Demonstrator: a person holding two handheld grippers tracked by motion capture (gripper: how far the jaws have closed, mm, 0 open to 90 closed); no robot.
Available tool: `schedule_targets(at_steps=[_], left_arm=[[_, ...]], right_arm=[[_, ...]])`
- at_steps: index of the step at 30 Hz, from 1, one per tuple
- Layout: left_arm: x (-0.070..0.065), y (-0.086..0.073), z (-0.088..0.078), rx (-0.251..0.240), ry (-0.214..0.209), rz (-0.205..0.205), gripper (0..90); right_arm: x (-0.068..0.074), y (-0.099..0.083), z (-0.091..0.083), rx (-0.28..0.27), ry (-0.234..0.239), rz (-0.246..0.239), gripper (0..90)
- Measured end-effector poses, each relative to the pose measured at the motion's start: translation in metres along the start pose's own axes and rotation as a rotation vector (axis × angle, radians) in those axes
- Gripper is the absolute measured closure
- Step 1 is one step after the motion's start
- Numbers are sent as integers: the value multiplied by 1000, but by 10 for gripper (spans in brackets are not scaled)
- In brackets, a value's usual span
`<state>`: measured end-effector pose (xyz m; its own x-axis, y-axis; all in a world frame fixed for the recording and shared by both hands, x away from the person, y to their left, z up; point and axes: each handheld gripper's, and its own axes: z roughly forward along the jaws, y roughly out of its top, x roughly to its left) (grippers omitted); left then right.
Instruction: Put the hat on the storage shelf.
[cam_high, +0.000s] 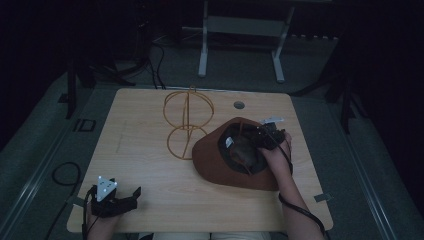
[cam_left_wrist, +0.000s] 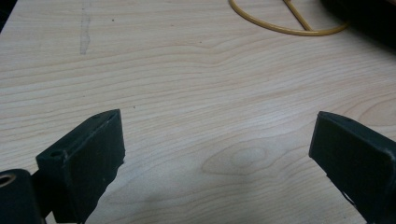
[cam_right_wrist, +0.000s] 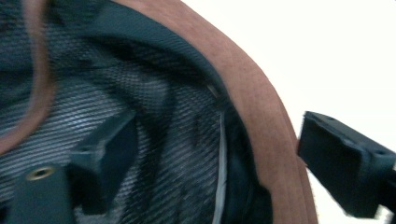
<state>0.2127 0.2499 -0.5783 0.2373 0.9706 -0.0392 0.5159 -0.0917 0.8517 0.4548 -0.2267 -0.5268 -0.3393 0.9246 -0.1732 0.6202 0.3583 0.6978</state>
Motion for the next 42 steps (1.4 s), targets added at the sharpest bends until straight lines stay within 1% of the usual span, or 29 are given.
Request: schedule_targets(at_steps=[1,2,3,4,5,6,7,8,9,11,14,15,17,18,19,22,24,25,28,30,33,34,36,38,39,41,42], left_arm=[[0,0,0,0,4,1,41],[0,-1,1,1,3,1,41],[0,-1,1,6,9,2,41],[0,-1,1,6,9,2,43],[1,-1,1,9,4,-9,43],[1,-1,1,10,9,-9,56],[1,-1,0,8,10,-9,56],[1,0,0,6,9,-10,56],[1,0,-1,5,11,-10,56],[1,-1,0,5,8,-10,56],[1,-1,0,9,6,-6,56],[1,-1,0,10,11,-5,56],[1,-1,0,12,9,-4,56],[1,-1,0,14,12,-4,57],[1,-1,0,14,11,-6,56],[2,-1,-1,9,12,-11,56],[2,0,-1,6,14,-13,56],[2,0,-1,4,10,-12,56],[1,1,-1,0,3,-6,57],[-2,2,-1,2,4,0,56],[-7,5,-2,4,-12,13,56],[-9,6,-2,3,-23,15,56],[-14,9,-3,3,-22,22,57],[-21,11,-1,-2,-33,11,57],[-24,12,-1,6,-39,16,56],[-33,15,1,7,-46,38,57],[-38,17,2,6,-57,48,65]], right_arm=[[0,0,3,12,7,-1,157],[0,0,5,23,1,-4,194],[1,0,7,34,-5,-9,209],[1,0,7,34,-5,-9,209],[1,0,9,43,-9,-3,231],[2,-2,12,53,-4,2,355],[4,-2,13,60,-11,2,394],[5,-3,15,70,-13,1,458],[7,-4,16,77,-12,-11,460],[11,-6,19,92,-46,-46,529],[16,-10,21,95,-97,-98,614],[16,-10,22,96,-108,-103,649],[17,-11,21,98,-137,-113,756],[17,-11,20,93,-146,-106,795],[16,-11,18,89,-146,-94,815],[9,-11,12,65,-116,-43,836],[4,-10,3,31,-100,-10,840],[2,-9,-2,13,-93,6,841],[-3,-7,-18,-44,-76,32,842],[-7,-5,-30,-80,-47,58,843],[-11,-2,-49,-130,-6,100,843],[-11,0,-56,-147,-6,102,843],[-12,2,-69,-179,7,102,843],[-12,2,-79,-197,16,104,842],[-12,1,-83,-208,25,114,843],[-11,-2,-90,-220,26,110,843],[-11,-3,-92,-227,27,114,843]])
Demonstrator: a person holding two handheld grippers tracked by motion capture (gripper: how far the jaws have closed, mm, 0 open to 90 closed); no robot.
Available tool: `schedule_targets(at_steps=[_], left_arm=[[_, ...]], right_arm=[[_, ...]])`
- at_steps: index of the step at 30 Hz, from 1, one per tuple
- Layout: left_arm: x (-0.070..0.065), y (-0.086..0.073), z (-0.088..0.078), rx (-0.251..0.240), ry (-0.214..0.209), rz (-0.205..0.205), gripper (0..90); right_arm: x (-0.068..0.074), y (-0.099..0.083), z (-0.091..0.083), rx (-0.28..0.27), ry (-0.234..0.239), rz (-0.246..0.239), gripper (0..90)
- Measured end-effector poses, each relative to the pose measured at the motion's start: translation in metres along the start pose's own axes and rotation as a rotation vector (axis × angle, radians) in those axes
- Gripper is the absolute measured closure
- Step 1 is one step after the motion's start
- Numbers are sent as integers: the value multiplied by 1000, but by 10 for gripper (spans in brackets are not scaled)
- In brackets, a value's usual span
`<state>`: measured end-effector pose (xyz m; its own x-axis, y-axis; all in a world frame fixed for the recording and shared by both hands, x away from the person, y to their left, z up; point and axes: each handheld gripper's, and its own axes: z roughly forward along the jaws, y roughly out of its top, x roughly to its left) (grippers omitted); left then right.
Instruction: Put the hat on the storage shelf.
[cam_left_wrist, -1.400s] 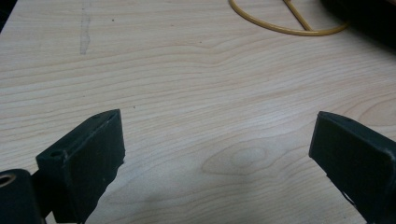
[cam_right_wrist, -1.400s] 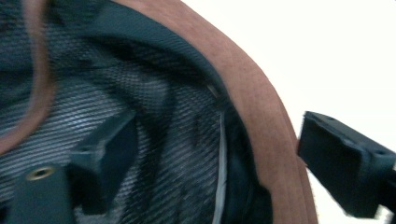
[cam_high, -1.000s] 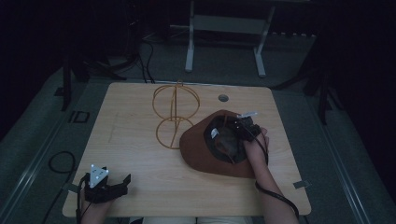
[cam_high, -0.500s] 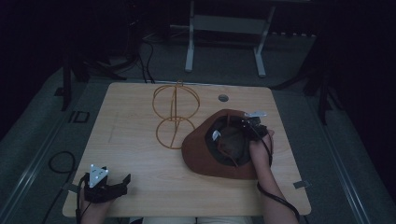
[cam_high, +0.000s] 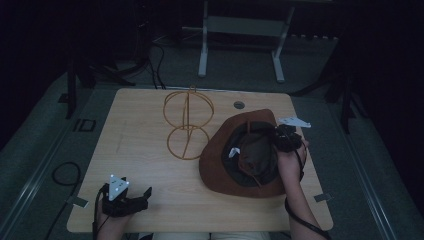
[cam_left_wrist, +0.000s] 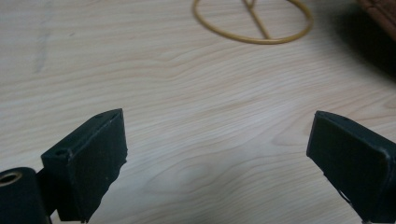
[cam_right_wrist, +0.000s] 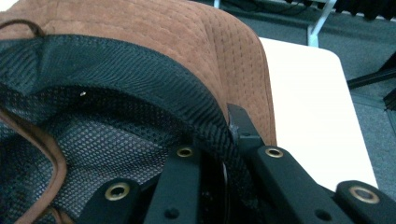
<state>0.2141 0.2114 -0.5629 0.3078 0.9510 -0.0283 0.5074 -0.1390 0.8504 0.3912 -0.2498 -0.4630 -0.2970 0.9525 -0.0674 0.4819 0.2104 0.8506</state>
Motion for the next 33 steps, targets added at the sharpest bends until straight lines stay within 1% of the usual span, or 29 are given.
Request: schedule_targets(at_steps=[3,5,7,9,11,17,19,21,25,27,28,31,33], left_arm=[[-12,8,4,1,-28,32,66],[-21,15,6,-7,-54,46,66],[-31,23,9,-7,-82,75,66],[-41,32,14,-8,-102,113,72],[-49,42,18,-16,-129,122,74],[-77,81,30,-49,-207,167,74],[-87,95,33,-62,-233,190,73],[-98,108,35,-70,-246,223,74],[-117,128,44,-80,-277,249,74],[-126,137,49,-81,-271,271,74],[-130,142,52,-82,-281,270,74],[-142,155,61,-85,-285,282,78],[-149,160,67,-81,-275,309,94]], right_arm=[[0,-1,-6,-8,-5,-5,843],[-2,-2,-10,-20,-3,3,842],[-2,-2,-13,-30,-4,7,842],[-2,-2,-15,-36,0,0,842],[-2,-2,-17,-38,-1,-3,842],[-1,-1,-17,-33,5,-3,842],[0,-1,-17,-33,5,-1,842],[1,-1,-18,-35,5,0,841],[2,-1,-19,-36,9,-6,842],[3,-1,-20,-39,10,-9,841],[3,-1,-21,-42,10,-8,841],[4,-3,-25,-45,14,-11,841],[4,-4,-28,-48,17,-14,841]])
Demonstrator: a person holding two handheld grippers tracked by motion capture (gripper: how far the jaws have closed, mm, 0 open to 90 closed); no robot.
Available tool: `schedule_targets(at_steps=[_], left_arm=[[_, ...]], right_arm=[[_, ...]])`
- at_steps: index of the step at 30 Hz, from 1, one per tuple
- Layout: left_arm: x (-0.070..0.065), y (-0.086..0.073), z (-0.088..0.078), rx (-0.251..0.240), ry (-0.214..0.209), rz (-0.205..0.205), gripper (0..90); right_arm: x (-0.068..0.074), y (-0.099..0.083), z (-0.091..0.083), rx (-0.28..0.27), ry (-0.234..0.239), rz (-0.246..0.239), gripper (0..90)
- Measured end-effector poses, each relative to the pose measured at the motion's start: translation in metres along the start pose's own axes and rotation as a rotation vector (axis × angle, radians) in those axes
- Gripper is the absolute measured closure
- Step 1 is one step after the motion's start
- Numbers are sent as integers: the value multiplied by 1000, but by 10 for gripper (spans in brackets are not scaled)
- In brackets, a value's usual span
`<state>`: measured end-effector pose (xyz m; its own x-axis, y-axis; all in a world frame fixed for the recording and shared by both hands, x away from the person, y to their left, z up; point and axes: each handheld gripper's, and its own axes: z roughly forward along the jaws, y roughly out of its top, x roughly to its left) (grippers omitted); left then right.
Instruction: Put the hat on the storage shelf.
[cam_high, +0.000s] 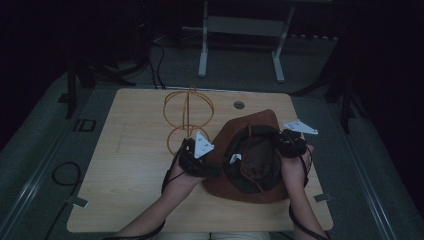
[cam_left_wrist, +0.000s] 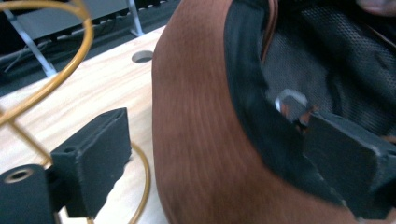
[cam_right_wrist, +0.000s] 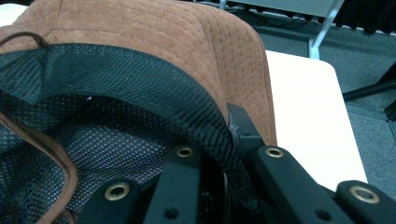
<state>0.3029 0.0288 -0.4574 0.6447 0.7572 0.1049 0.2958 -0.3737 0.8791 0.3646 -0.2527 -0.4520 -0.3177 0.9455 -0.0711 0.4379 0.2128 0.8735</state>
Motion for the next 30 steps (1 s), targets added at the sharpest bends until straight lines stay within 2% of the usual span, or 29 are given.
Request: schedule_targets(at_steps=[6,9,11,12,16,19,23,26,28,30], left_arm=[[-13,16,24,18,-27,23,128],[-20,24,36,38,-11,27,144],[-25,27,44,56,18,46,148],[-26,29,47,63,32,44,151],[-26,33,57,85,45,21,155],[-26,33,64,113,62,10,192],[-25,31,69,134,67,27,406],[-25,32,68,113,98,58,657],[-24,34,66,93,117,62,822],[-22,37,64,84,119,55,864]], right_arm=[[2,-2,-16,-33,9,-4,841],[6,-2,-25,-52,19,-17,841],[7,-2,-31,-63,25,-25,841],[8,-2,-34,-67,28,-24,841],[11,-2,-43,-84,34,-38,841],[12,-3,-47,-85,49,-29,841],[13,-7,-51,-80,55,-27,841],[14,-11,-51,-71,57,-26,840],[15,-13,-51,-60,68,-23,840],[16,-15,-52,-59,73,-28,838]])
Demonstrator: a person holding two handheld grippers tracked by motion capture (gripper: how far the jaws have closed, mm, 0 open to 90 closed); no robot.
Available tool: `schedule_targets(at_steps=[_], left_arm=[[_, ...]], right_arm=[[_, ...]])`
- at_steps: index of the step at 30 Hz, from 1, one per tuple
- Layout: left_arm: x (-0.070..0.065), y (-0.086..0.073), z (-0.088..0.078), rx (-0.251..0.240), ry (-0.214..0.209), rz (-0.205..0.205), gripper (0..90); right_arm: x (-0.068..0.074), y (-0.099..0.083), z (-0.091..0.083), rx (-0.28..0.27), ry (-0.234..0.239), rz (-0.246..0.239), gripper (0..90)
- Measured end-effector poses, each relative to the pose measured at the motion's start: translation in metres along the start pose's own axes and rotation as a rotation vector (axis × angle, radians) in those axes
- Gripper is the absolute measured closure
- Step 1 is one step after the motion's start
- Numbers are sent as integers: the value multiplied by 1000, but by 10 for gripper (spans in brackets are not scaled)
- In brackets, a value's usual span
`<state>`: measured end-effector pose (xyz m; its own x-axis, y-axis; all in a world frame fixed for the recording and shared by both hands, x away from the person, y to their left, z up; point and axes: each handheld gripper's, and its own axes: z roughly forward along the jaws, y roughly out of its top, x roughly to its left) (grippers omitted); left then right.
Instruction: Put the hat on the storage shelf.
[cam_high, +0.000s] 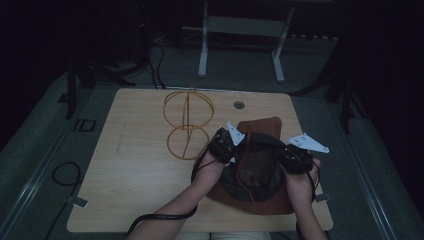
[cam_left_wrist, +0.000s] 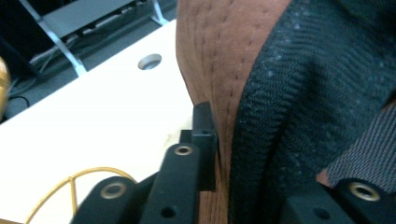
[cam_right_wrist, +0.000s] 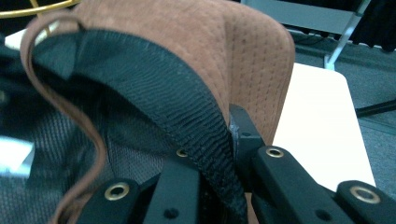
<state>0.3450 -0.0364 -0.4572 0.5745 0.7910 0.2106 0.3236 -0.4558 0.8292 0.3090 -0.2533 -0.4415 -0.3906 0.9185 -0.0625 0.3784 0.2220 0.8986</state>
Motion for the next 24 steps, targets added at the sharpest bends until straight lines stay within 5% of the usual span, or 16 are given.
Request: schedule_targets(at_steps=[8,12,17,21,24], left_arm=[[8,9,-12,-52,-16,24,874],[9,12,-25,-98,-37,49,875],[11,12,-40,-141,-8,79,874],[15,6,-52,-189,-20,105,874],[21,-1,-62,-231,-77,98,873]], right_arm=[[4,-7,-16,-24,52,19,716],[0,-13,-39,-50,148,12,537],[-7,-15,-70,-91,287,12,459],[-25,-13,-89,-134,259,13,446],[-49,-13,-94,-143,204,27,444]])
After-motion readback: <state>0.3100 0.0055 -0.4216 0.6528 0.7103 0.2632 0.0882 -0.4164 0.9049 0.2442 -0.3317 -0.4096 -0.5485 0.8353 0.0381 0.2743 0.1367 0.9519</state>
